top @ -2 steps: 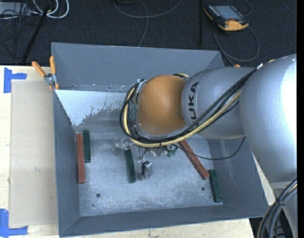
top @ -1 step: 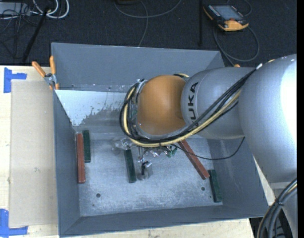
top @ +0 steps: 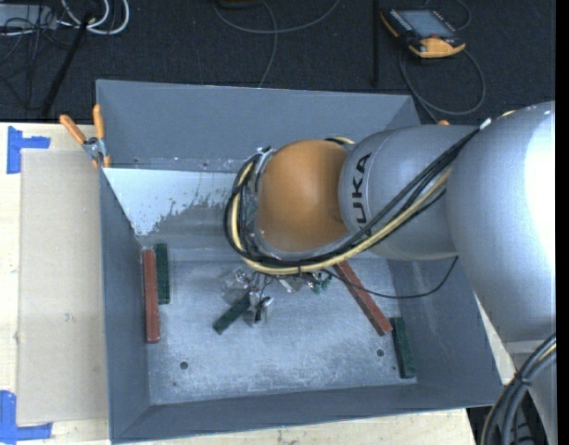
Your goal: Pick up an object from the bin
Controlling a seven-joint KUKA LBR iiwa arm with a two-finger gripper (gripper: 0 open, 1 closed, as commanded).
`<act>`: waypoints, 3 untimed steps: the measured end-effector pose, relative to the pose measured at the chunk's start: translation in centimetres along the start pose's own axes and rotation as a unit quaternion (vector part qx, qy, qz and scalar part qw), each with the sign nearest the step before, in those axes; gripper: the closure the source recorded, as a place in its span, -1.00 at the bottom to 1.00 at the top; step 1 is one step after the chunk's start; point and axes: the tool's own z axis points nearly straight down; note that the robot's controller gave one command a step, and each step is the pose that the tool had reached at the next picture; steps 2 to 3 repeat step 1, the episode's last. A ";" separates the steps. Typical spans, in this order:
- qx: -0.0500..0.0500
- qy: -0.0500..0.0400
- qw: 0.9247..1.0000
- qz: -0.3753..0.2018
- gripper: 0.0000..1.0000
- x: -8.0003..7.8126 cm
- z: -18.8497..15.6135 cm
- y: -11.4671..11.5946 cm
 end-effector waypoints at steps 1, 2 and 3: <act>0.003 -0.004 1.000 0.002 1.00 -0.3 -12.8 0.0; 0.003 -0.004 1.000 0.002 1.00 -0.3 -12.8 0.0; 0.003 -0.004 1.000 0.002 1.00 -0.3 -12.8 0.0</act>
Offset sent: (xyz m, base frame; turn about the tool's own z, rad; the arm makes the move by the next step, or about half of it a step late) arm 0.0000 0.0001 0.1235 0.0000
